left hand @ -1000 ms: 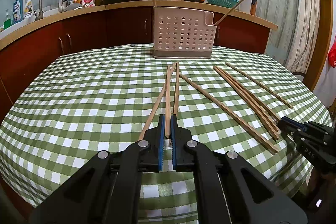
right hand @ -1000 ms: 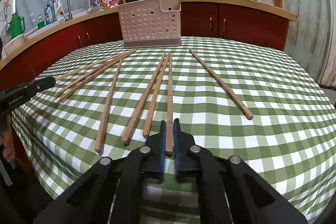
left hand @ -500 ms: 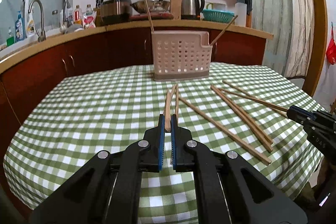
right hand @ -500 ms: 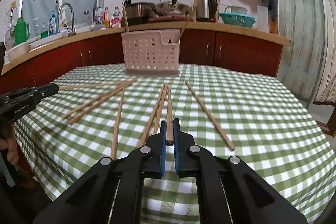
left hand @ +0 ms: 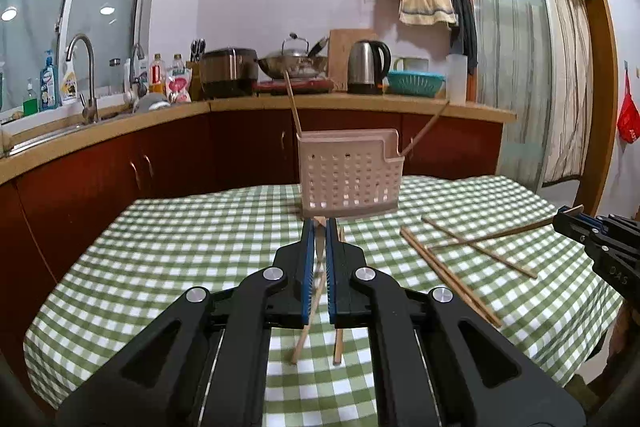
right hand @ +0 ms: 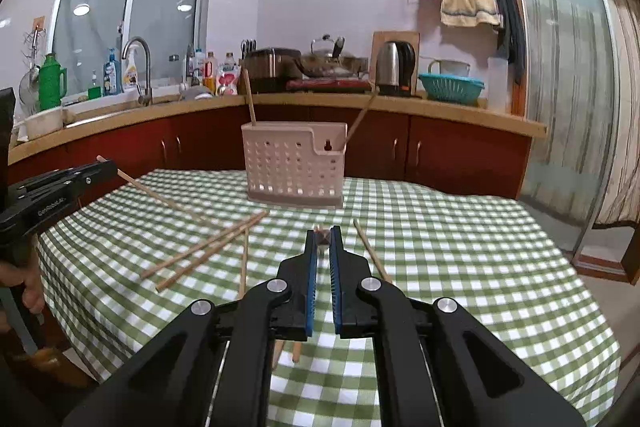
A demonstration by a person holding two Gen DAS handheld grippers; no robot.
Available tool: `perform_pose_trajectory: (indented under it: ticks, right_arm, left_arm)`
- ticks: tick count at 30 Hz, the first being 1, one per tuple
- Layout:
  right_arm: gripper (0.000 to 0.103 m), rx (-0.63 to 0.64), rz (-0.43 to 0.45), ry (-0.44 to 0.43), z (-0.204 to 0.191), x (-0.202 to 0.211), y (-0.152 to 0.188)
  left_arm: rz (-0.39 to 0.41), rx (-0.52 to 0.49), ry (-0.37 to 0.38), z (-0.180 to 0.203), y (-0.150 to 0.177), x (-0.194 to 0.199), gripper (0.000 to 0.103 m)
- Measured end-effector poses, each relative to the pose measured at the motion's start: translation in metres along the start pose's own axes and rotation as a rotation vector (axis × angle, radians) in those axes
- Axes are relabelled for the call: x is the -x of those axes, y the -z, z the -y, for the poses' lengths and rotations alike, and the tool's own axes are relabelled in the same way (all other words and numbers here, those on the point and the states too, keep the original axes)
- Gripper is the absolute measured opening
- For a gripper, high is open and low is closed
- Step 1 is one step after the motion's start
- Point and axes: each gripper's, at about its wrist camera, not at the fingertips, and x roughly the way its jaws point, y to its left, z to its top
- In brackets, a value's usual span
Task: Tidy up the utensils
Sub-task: 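Lift both held chopsticks and carry them toward the white basket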
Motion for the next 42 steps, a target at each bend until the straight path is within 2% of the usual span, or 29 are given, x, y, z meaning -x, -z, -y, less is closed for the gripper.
perform_pose_trajectory:
  ticks: [8,22,35,42]
  right_arm:
    - [0.007,0.003,0.048,-0.015,-0.001,0.004,-0.025]
    - [0.007,-0.008,0.066,-0.036,0.005,-0.034,-0.063]
    - [0.007,-0.011,0.074,-0.048,0.005,-0.044,-0.080]
    - [0.007,-0.029,0.134,-0.069,0.010,-0.043,-0.108]
  left_arm:
    - [0.034,0.015,-0.001,-0.009,-0.021,0.001,0.006]
    - [0.014,0.056,0.033,-0.027,-0.050,-0.026,0.006]
    - [0.045,0.044,0.056,-0.031,-0.077,-0.039,0.006]
    - [0.081,0.061,0.087,-0.036,-0.104,-0.044,0.006]
